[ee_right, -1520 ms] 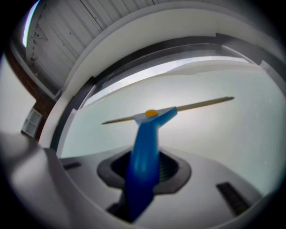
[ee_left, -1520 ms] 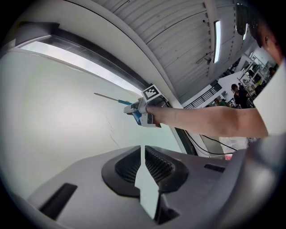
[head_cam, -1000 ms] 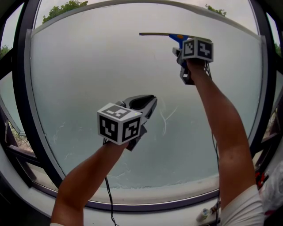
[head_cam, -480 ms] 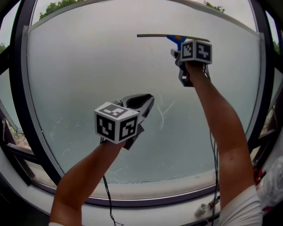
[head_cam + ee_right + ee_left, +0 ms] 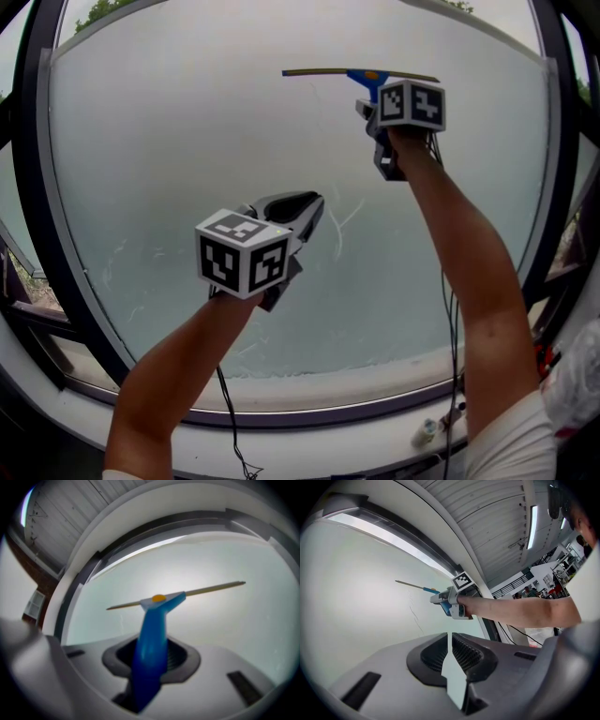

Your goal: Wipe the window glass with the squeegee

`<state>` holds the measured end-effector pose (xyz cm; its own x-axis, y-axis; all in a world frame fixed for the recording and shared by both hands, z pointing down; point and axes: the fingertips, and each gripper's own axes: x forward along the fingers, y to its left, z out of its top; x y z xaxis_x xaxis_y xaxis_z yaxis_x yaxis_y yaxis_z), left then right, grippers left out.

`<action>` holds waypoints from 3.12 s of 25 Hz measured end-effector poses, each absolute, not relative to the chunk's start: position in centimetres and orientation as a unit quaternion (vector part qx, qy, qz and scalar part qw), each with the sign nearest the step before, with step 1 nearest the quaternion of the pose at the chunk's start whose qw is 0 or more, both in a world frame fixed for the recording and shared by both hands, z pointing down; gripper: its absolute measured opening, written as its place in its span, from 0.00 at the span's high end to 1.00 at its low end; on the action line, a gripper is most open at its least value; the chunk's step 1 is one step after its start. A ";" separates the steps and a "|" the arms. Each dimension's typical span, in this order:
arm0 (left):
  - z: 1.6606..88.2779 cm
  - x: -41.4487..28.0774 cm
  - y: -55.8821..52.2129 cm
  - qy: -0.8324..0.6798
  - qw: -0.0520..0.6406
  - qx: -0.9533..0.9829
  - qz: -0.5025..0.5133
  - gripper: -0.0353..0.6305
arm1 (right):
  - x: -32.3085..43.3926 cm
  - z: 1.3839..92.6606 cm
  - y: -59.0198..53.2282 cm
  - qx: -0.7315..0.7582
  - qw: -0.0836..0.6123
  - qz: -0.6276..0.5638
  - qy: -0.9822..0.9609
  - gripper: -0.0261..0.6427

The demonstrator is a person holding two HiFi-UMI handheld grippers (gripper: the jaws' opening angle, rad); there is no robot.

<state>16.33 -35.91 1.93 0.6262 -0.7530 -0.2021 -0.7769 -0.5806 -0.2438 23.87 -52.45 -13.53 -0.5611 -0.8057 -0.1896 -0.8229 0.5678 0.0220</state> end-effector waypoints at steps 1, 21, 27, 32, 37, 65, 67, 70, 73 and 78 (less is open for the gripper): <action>2.1 16.3 -35.9 0.431 0.155 -0.888 0.038 0.87 | 23.9 -13.3 -52.4 -0.462 0.078 0.054 0.882 0.78; 4.4 16.5 -36.1 0.428 0.135 -0.893 0.029 0.87 | 23.9 -8.7 -52.2 -0.459 0.062 0.045 0.885 0.78; 5.1 16.7 -36.3 0.425 0.128 -0.896 0.030 0.87 | 23.8 -6.9 -52.2 -0.458 0.054 0.040 0.886 0.78; 5.7 16.9 -36.6 0.422 0.123 -0.898 0.028 0.87 | 23.8 -6.0 -52.1 -0.458 0.047 0.037 0.887 0.78; 6.4 16.8 -36.7 0.423 0.118 -0.898 0.028 0.87 | 23.8 -4.9 -51.8 -0.458 0.044 0.035 0.887 0.78; 10.5 17.2 -37.5 0.421 0.081 -0.903 0.019 0.87 | 23.7 2.1 -51.6 -0.445 0.026 0.002 0.895 0.79; 10.9 17.2 -37.5 0.422 0.078 -0.903 0.018 0.87 | 23.8 2.6 -51.6 -0.445 0.027 0.002 0.895 0.79; 11.5 17.1 -37.6 0.423 0.074 -0.903 0.017 0.87 | 23.8 3.2 -51.6 -0.445 0.028 0.000 0.895 0.79; 12.1 17.1 -37.6 0.422 0.070 -0.904 0.017 0.87 | 23.9 3.8 -51.6 -0.445 0.028 -0.003 0.895 0.79; 13.2 17.0 -37.7 0.430 0.080 -0.899 -0.003 0.87 | 23.9 4.8 -51.5 -0.444 0.027 -0.004 0.895 0.79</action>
<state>17.03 -37.74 13.23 0.6295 -0.7745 -0.0627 -0.7734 -0.6168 -0.1462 23.94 -51.51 4.76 -0.6036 -0.7961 -0.0438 -0.7956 0.6049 -0.0314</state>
